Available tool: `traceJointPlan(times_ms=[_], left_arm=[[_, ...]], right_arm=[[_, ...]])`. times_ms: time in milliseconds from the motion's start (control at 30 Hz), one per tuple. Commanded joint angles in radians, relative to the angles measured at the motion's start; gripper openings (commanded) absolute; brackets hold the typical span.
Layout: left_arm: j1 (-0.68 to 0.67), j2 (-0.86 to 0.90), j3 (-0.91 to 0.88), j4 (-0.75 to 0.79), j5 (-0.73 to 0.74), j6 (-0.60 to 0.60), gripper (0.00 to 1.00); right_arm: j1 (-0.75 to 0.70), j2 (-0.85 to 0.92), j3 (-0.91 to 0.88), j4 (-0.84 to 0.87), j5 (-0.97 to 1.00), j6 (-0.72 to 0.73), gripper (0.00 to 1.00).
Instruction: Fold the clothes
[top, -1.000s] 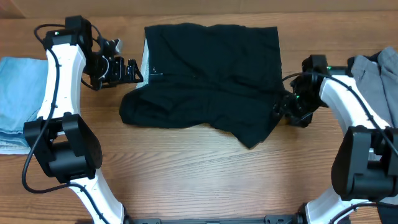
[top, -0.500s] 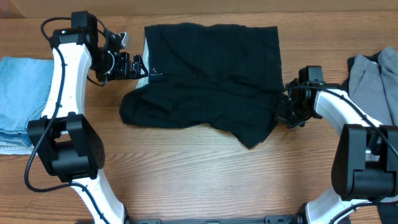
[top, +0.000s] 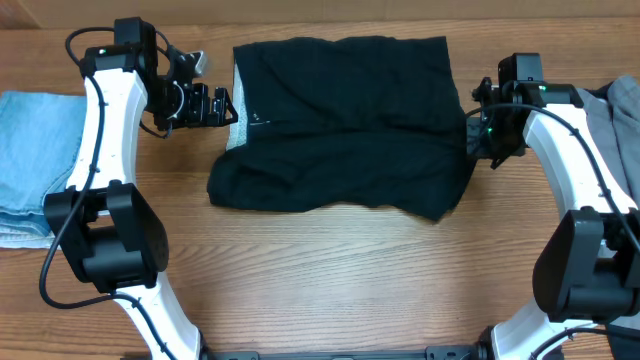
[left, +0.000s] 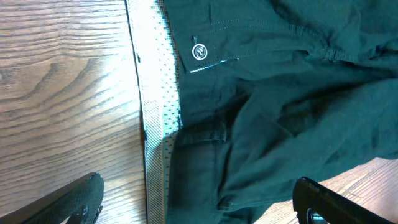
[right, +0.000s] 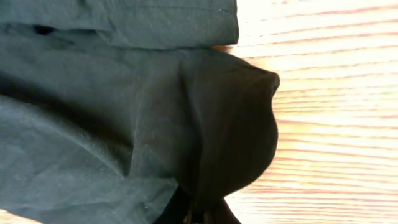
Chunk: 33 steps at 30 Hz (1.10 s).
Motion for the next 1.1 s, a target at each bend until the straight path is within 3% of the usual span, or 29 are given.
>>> traceJointPlan(times_ms=[0,33,67,100,167,200,333,400,533,600,700,867,1000,1033,1067], left_arm=[[0.0,-0.007,-0.001,0.003,0.015,0.023,1.0],[0.0,-0.007,-0.001,0.002,0.016,0.023,1.0],[0.0,-0.007,-0.001,0.0,0.016,0.023,1.0],[-0.002,-0.007,-0.001,0.0,0.015,0.023,1.0],[-0.001,-0.007,-0.001,-0.009,-0.026,0.02,1.0],[-0.001,-0.007,-0.002,-0.023,-0.068,-0.004,1.0],[-0.016,-0.007,-0.019,-0.078,-0.082,-0.057,0.9],[-0.041,-0.007,-0.069,-0.076,-0.042,-0.057,0.82],[-0.079,-0.007,-0.156,-0.047,-0.011,-0.046,0.86],[-0.079,-0.007,-0.155,0.0,-0.011,-0.047,0.88],[-0.077,-0.007,-0.155,0.057,-0.011,-0.049,0.91],[-0.071,-0.007,-0.155,0.105,-0.011,-0.046,0.93],[-0.07,-0.007,-0.155,0.115,-0.011,-0.045,0.94],[-0.07,-0.007,-0.155,0.116,-0.011,-0.045,0.94],[-0.07,-0.007,-0.155,0.116,-0.012,-0.045,0.94]], right_arm=[[-0.018,-0.016,0.023,0.032,0.058,-0.052,0.04],[-0.023,-0.014,0.023,0.034,0.058,-0.044,0.04],[-0.027,-0.014,0.023,0.034,0.061,-0.026,0.26],[-0.034,-0.014,0.023,0.031,0.082,0.038,0.72],[-0.039,-0.014,0.023,-0.002,0.079,0.123,0.93],[-0.039,-0.014,0.023,-0.022,0.062,0.159,0.95],[-0.037,-0.014,0.022,-0.148,-0.149,0.201,0.91],[-0.037,-0.014,0.021,-0.198,-0.16,0.225,0.83],[-0.037,-0.014,-0.053,-0.258,-0.166,0.359,0.75],[-0.037,-0.014,-0.136,-0.227,-0.272,0.383,0.72],[-0.037,-0.014,-0.261,-0.122,-0.397,0.413,0.59],[-0.037,-0.014,-0.449,0.083,-0.399,0.454,0.57],[-0.037,-0.014,-0.476,0.134,-0.395,0.422,0.58],[-0.037,-0.014,-0.476,0.157,-0.396,0.407,0.42],[-0.037,-0.014,-0.472,0.166,-0.395,0.404,0.15]])
